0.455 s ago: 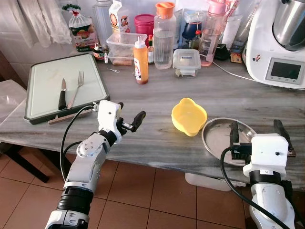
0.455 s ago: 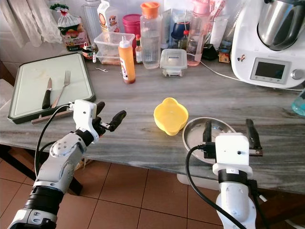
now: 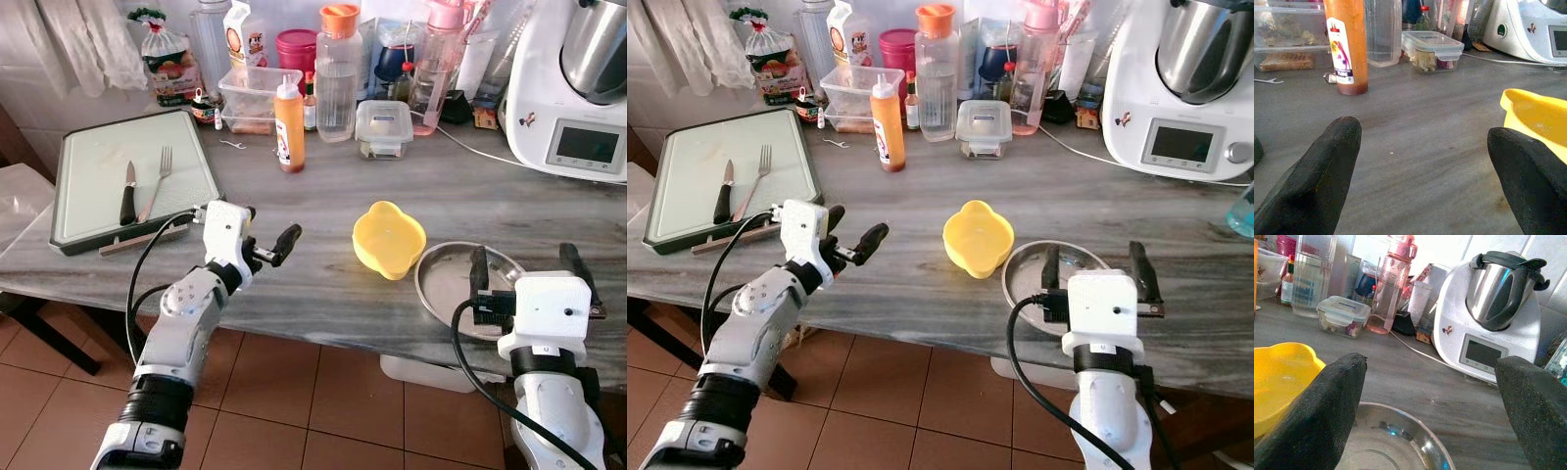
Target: Setting the table
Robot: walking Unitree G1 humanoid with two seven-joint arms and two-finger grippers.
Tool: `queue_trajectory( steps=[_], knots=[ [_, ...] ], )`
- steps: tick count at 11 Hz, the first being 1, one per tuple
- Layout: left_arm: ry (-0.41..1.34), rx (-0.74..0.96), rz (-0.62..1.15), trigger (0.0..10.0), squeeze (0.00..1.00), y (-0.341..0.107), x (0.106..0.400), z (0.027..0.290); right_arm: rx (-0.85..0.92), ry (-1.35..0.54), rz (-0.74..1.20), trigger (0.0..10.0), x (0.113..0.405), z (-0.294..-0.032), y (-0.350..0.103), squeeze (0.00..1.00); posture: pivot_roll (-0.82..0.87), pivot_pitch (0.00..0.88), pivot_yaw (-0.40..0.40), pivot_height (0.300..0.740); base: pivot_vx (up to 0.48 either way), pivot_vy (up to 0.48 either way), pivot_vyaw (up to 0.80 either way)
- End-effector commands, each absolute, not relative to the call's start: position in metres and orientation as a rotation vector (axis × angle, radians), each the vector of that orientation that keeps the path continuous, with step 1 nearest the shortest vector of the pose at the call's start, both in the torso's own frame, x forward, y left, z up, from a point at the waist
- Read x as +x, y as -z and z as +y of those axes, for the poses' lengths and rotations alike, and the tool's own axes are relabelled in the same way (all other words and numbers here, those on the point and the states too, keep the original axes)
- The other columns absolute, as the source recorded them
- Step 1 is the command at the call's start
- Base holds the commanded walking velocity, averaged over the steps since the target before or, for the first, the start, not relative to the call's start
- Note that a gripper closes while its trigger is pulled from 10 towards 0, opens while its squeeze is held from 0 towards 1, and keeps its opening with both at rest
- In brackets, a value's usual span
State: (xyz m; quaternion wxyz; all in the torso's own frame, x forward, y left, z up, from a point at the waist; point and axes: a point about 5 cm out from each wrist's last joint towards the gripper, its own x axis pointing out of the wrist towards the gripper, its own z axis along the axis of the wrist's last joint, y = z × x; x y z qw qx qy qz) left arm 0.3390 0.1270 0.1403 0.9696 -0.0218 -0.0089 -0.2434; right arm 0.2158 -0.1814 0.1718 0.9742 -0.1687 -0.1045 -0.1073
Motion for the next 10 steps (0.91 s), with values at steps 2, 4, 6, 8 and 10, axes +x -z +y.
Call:
queue_trajectory(
  steps=[2,4,6,8,10],
  knots=[
    [0.501,-0.064,-0.009,10.0,0.00,-0.1410,0.3405,0.1224,-0.335,0.200,-0.210,10.0,0.2182,-0.1804,-0.1710,0.00,0.03,0.073,0.024,0.740,0.000,0.000,0.00],
    [0.500,-0.067,-0.010,10.0,0.00,-0.1412,0.3408,0.1214,-0.337,0.194,-0.211,10.0,0.2192,-0.1801,-0.1710,0.00,0.03,0.072,0.021,0.740,-0.259,0.000,0.00],
    [0.490,-0.068,-0.006,10.0,0.00,-0.1409,0.3413,0.1221,-0.331,0.175,-0.206,10.0,0.2210,-0.1784,-0.1701,0.00,0.03,0.071,0.016,0.740,-0.334,0.000,0.00],
    [0.487,-0.066,-0.005,10.0,0.00,-0.1407,0.3415,0.1226,-0.330,0.165,-0.204,10.0,0.2221,-0.1768,-0.1692,0.00,0.04,0.071,0.014,0.740,-0.345,0.000,0.00],
    [0.480,-0.065,-0.003,10.0,0.00,-0.1407,0.3419,0.1235,-0.327,0.162,-0.203,10.0,0.2229,-0.1766,-0.1687,0.00,0.04,0.071,0.013,0.740,-0.356,0.000,0.00]
  ],
)
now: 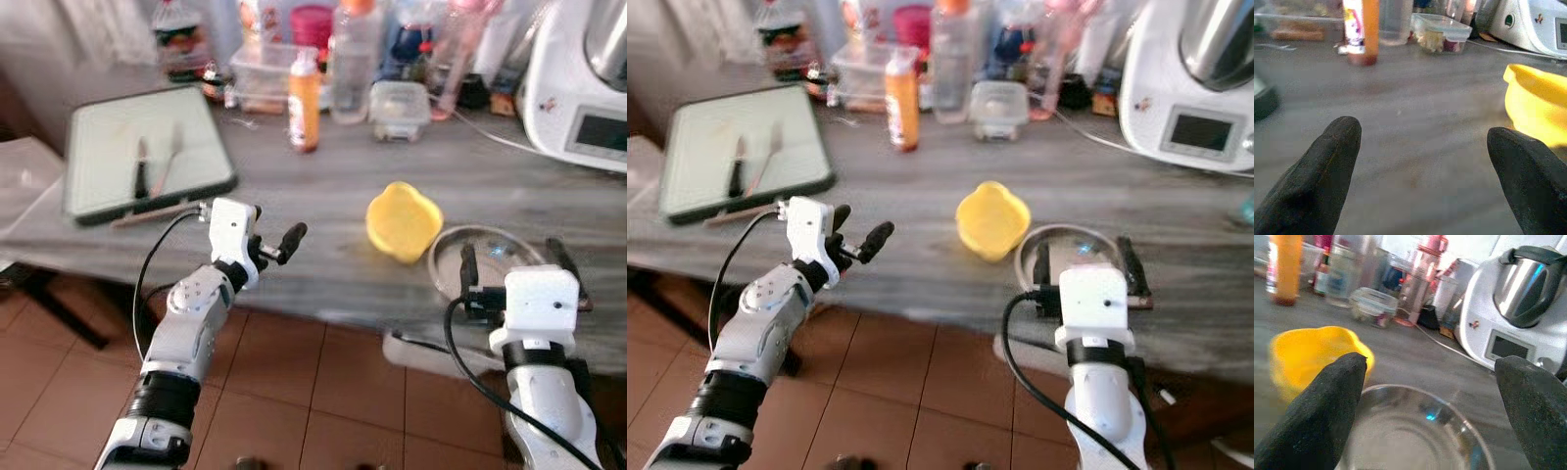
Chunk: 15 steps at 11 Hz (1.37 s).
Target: Setting the table
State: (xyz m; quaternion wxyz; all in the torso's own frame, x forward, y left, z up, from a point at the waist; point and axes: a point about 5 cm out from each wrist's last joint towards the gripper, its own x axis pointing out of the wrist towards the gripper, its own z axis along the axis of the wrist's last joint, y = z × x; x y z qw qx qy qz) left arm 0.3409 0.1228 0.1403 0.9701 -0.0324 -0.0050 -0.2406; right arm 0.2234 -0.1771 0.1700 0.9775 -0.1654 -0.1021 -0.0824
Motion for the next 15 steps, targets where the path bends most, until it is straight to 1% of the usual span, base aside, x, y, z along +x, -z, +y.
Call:
queue_trajectory(
  steps=[1,5,11,13,15],
  knots=[
    [0.480,-0.065,-0.003,10.0,0.00,-0.141,0.342,0.124,-0.327,0.162,-0.203,10.0,0.223,-0.177,-0.169,0.00,0.04,0.071,0.013,0.740,-0.356,0.000,0.00],
    [0.462,-0.059,-0.007,10.0,0.00,-0.140,0.341,0.128,-0.317,0.136,-0.201,10.0,0.231,-0.175,-0.167,0.00,0.07,0.057,0.004,0.740,-0.401,0.000,0.00],
    [0.463,-0.046,0.000,10.0,0.00,-0.138,0.340,0.129,-0.310,0.132,-0.201,10.0,0.233,-0.175,-0.165,0.00,0.08,0.069,0.000,0.740,-0.366,0.000,0.00],
    [0.465,-0.033,-0.008,10.0,0.00,-0.134,0.336,0.129,-0.306,0.129,-0.196,10.0,0.234,-0.176,-0.163,0.00,0.08,0.073,-0.006,0.740,0.000,0.000,0.00],
    [0.436,-0.032,-0.016,10.0,0.00,-0.130,0.332,0.135,-0.305,0.107,-0.199,10.0,0.237,-0.175,-0.164,0.00,0.09,0.075,-0.018,0.740,0.000,0.000,0.00]
  ],
)
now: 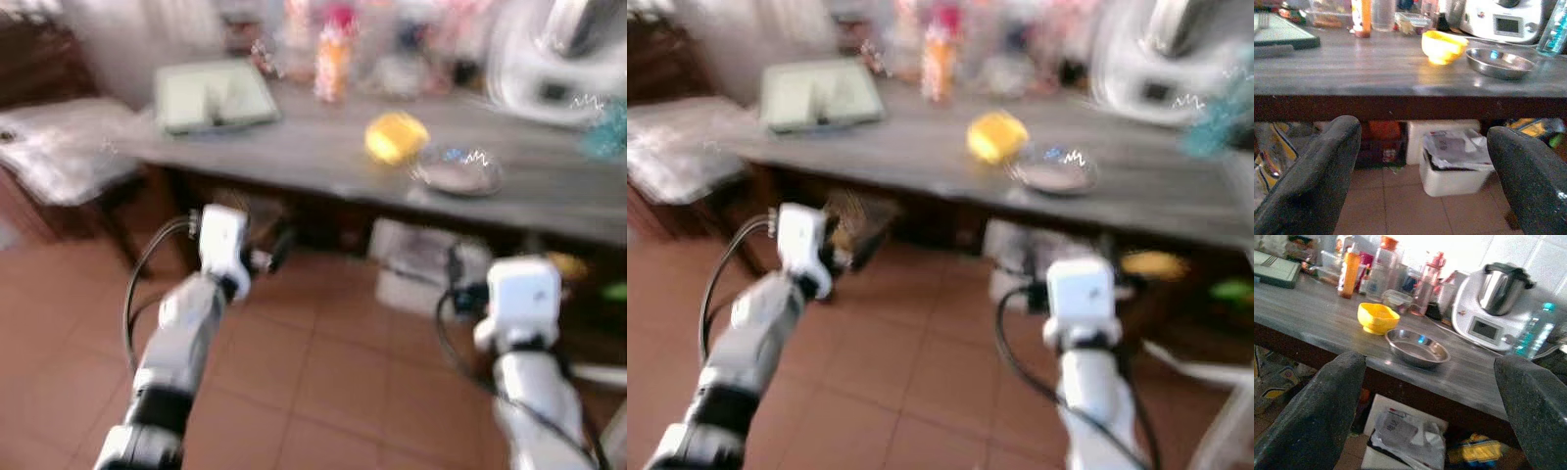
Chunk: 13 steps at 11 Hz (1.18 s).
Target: Setting the table
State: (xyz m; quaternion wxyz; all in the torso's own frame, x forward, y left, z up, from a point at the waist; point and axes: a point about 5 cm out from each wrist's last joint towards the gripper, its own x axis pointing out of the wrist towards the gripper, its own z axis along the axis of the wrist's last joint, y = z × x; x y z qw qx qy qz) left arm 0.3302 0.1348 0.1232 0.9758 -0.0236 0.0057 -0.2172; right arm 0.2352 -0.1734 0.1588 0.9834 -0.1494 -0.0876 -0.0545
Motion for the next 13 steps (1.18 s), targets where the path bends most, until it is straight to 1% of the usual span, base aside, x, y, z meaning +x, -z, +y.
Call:
queue_trajectory(
  steps=[1,3,4,6,7,9,11,12,13],
  knots=[
    [0.428,-0.027,-0.017,10.0,0.00,-0.129,0.332,0.136,-0.307,0.102,-0.198,10.0,0.239,-0.176,-0.163,0.00,0.10,0.074,-0.021,0.740,0.000,0.000,0.00],
    [0.428,-0.025,-0.019,10.0,0.00,-0.127,0.331,0.135,-0.308,0.100,-0.203,10.0,0.242,-0.174,-0.165,0.00,0.10,0.070,-0.017,0.740,0.000,0.000,0.00],
    [0.444,-0.030,-0.022,10.0,0.00,-0.127,0.331,0.129,-0.332,0.090,-0.203,10.0,0.242,-0.173,-0.164,0.00,0.09,0.067,-0.011,0.740,0.000,0.000,0.48],
    [0.463,-0.033,-0.031,10.0,0.00,-0.127,0.330,0.119,-0.334,0.092,-0.200,10.0,0.243,-0.173,-0.163,0.00,0.09,0.071,-0.006,0.740,0.000,0.000,0.80],
    [0.434,-0.010,-0.022,10.0,0.00,-0.121,0.329,0.120,-0.335,0.092,-0.195,10.0,0.243,-0.174,-0.161,0.00,0.08,0.075,-0.006,0.740,0.000,0.000,0.80],
    [0.306,0.066,0.010,10.0,0.00,-0.101,0.322,0.137,-0.337,0.079,-0.165,10.0,0.244,-0.174,-0.152,0.00,0.09,0.070,-0.027,0.740,0.000,0.000,0.80],
    [0.179,0.114,-0.008,10.0,0.00,-0.101,0.313,0.158,-0.333,0.026,-0.151,10.0,0.250,-0.169,-0.149,0.00,0.13,0.057,-0.088,0.740,0.000,0.000,0.80],
    [0.106,0.145,0.001,10.0,0.00,-0.095,0.305,0.172,-0.331,-0.031,-0.164,10.0,0.255,-0.163,-0.150,0.00,0.15,0.056,-0.099,0.740,0.000,0.000,0.00],
    [0.070,0.159,0.021,10.0,0.00,-0.088,0.294,0.185,-0.322,-0.069,-0.177,10.0,0.262,-0.157,-0.152,0.00,0.18,0.059,-0.110,0.740,0.000,0.000,0.00]
  ],
)
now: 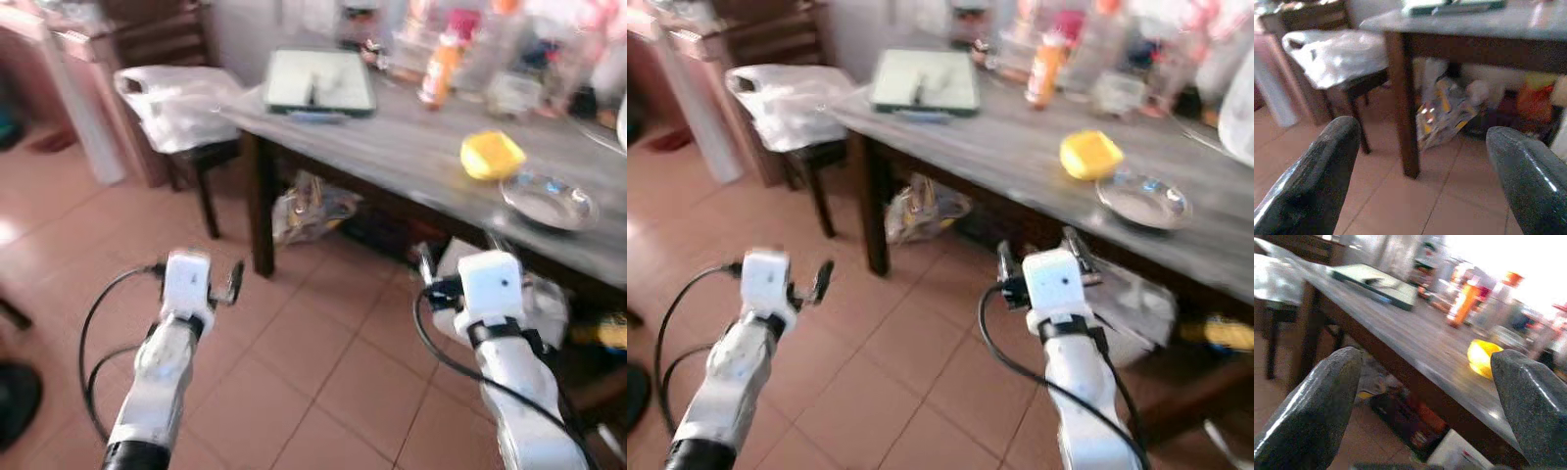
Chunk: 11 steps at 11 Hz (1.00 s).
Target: Setting the table
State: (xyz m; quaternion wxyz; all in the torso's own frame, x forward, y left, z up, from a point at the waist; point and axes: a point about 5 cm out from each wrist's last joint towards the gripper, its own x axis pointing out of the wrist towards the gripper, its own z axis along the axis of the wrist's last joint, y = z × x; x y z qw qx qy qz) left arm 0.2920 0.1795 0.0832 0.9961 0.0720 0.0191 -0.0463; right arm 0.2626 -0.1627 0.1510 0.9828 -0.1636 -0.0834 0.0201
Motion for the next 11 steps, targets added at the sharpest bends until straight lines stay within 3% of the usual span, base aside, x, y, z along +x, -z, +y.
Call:
queue_trajectory(
  steps=[1,6,8,11],
  knots=[
    [0.053,0.187,0.038,10.0,0.00,-0.083,0.284,0.192,-0.316,-0.077,-0.181,10.0,0.267,-0.155,-0.152,0.00,0.21,0.058,-0.109,0.740,0.000,0.000,0.00],
    [-0.136,0.303,0.157,10.0,0.00,-0.060,0.221,0.244,-0.235,-0.180,-0.149,10.0,0.277,-0.132,-0.137,0.00,0.32,0.075,-0.179,0.740,0.000,0.000,0.00],
    [-0.118,0.348,0.153,10.0,0.00,-0.062,0.215,0.242,-0.203,-0.156,-0.126,10.0,0.274,-0.133,-0.129,0.00,0.33,0.084,-0.181,0.740,0.000,0.000,0.00],
    [-0.007,0.323,0.076,10.0,0.00,-0.076,0.240,0.219,-0.171,-0.013,-0.115,10.0,0.271,-0.159,-0.124,0.00,0.28,0.080,-0.133,0.740,0.000,0.000,0.00]
  ],
)
